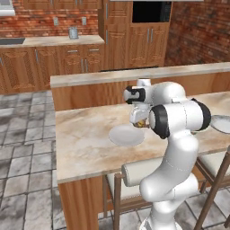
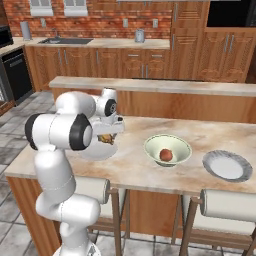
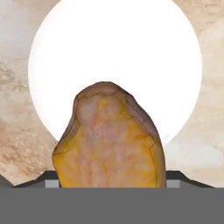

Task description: Pick the chicken drumstick and onion from their plates and place them in the bowl. Then put the bowl in the fridge.

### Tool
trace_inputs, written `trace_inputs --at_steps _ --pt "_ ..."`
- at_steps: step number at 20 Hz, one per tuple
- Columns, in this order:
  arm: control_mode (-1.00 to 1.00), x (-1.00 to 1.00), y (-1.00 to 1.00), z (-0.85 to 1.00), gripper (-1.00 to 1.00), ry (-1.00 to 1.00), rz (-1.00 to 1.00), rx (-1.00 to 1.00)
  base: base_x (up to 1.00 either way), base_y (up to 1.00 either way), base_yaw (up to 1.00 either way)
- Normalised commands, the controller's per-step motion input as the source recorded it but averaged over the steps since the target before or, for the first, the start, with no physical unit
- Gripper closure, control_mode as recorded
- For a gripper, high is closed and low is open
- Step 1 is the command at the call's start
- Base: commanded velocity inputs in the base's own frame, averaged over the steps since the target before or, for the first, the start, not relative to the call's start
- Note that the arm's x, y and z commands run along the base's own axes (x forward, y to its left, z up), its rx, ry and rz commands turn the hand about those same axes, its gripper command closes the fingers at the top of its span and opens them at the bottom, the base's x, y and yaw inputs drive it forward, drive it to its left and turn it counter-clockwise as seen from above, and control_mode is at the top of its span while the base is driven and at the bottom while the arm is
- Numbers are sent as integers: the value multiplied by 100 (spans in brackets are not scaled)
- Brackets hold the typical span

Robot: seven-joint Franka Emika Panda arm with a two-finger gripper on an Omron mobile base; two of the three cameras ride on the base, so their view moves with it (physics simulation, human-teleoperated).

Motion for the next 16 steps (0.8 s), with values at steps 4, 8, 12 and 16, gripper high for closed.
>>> trace_inputs --at_steps 4,8,12,16 --pt "-100 -2 -56 41 100 3 0 0 0 0 0" --pt "-100 0 -65 35 100 3 0 0 0 0 0" --pt "-100 0 -69 28 100 3 -4 0 0 0 0" --pt "-100 -1 -73 20 100 1 -8 0 0 0 0"
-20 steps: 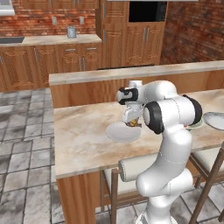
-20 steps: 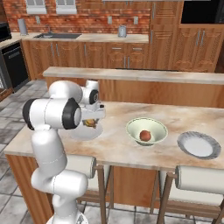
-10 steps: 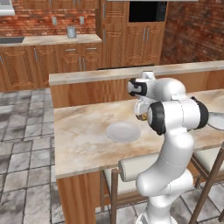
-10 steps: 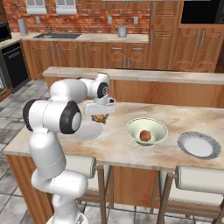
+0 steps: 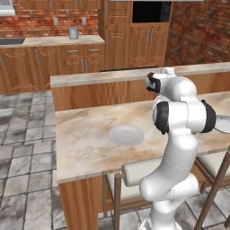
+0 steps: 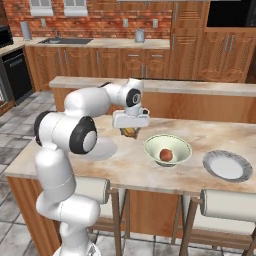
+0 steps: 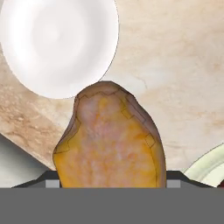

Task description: Pick the chicken drumstick and onion from their plates and place them in the bowl. Then put the bowl in the fridge.

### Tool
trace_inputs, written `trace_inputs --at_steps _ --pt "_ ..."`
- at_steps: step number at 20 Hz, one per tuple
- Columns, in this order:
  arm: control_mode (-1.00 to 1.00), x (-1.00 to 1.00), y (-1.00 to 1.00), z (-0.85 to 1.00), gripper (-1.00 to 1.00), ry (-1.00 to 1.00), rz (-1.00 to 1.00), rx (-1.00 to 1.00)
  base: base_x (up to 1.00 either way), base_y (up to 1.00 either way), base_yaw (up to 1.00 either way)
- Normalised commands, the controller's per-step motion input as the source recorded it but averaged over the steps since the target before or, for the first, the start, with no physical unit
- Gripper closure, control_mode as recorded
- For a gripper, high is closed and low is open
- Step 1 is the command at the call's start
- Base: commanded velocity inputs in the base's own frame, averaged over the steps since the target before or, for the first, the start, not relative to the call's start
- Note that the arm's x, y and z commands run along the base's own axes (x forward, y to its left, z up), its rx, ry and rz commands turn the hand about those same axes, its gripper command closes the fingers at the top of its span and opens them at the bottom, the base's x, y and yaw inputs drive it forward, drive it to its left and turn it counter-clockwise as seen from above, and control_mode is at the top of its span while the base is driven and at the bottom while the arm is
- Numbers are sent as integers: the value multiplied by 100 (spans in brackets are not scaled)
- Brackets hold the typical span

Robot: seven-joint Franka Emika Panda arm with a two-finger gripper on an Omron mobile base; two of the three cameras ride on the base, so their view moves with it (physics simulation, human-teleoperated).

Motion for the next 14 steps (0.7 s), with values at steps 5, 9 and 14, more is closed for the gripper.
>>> trace_inputs --at_steps 5,9,14 --pt "-100 -8 -75 15 100 0 -14 0 0 0 0" --pt "-100 -27 -63 5 100 0 -23 0 0 0 0" --pt "-100 -35 -36 0 100 0 -29 0 0 0 0"
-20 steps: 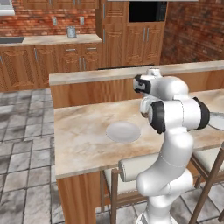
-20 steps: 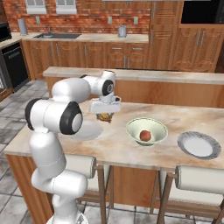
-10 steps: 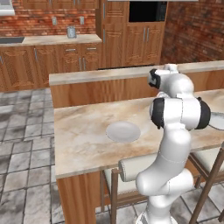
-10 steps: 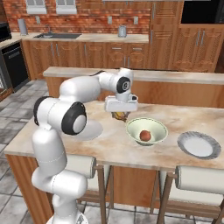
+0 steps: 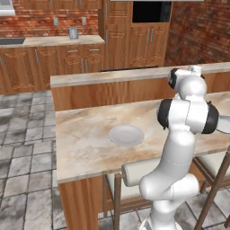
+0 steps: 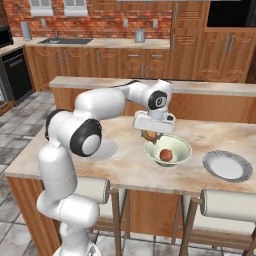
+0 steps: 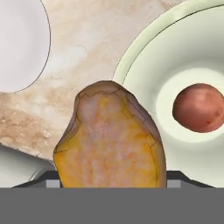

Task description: Pick the chicken drumstick and onion from their plates and place them in the bowl. Then put the bowl in the fridge.

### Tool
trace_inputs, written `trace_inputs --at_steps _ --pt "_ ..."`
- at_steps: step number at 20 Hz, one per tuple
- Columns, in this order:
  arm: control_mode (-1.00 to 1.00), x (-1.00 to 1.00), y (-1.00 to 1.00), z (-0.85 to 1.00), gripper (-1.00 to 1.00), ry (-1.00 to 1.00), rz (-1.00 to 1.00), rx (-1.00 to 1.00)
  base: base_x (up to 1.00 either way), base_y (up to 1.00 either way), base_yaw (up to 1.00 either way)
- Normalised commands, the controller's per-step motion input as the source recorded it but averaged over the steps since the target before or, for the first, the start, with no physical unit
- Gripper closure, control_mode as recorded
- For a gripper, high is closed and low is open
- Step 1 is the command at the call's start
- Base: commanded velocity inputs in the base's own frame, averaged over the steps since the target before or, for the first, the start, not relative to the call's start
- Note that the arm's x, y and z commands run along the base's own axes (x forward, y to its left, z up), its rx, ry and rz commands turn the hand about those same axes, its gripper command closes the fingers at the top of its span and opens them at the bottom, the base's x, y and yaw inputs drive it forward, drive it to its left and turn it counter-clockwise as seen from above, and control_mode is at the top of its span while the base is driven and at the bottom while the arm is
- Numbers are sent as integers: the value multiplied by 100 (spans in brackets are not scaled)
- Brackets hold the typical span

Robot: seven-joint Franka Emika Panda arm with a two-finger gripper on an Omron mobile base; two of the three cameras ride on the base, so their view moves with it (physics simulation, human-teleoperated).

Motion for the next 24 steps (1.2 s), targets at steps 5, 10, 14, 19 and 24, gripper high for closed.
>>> trace_inputs --at_steps 5,10,14,19,24 --pt "-100 -2 -8 -3 100 0 -19 0 0 0 0" --pt "-100 21 -9 -17 100 0 -11 -11 0 0 0" --pt "-100 4 -13 -30 100 0 -17 -13 0 0 0" --pt "-100 2 -11 -23 100 0 -12 -5 0 0 0" --pt "-100 10 0 -18 100 0 0 0 0 0 0"
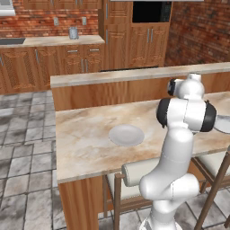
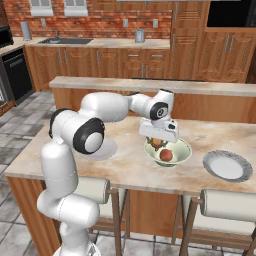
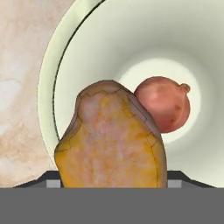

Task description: Pick the chicken drumstick and onion from their plates and place them in the bowl. Then put the bowl in the fridge.

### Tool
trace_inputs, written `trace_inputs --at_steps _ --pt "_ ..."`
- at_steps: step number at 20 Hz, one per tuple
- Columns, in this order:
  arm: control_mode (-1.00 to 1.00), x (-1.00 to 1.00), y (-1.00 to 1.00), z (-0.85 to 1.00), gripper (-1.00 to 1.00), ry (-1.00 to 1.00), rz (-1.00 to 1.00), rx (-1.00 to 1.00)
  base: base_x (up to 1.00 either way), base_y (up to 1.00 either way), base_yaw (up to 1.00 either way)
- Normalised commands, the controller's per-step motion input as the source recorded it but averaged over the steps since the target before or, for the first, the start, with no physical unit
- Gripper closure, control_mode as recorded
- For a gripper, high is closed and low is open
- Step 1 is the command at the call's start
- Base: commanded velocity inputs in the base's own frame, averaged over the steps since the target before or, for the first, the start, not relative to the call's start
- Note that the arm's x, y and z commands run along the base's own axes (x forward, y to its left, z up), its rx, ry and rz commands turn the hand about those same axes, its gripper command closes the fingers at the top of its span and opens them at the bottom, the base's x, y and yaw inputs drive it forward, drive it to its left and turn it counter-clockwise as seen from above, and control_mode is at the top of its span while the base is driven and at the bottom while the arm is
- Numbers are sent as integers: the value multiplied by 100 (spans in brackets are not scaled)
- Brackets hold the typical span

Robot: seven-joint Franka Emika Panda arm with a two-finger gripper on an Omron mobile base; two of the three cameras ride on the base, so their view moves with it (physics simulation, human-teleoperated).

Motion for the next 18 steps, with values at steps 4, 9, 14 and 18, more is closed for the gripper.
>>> trace_inputs --at_steps 4,9,14,18 --pt "-100 21 0 -17 100 0 0 0 0 0 0" --pt "-100 21 -3 -17 100 1 0 0 0 0 0" --pt "-100 22 -9 -14 100 6 0 0 0 0 0" --pt "-100 20 -9 -17 100 11 0 0 0 0 0"
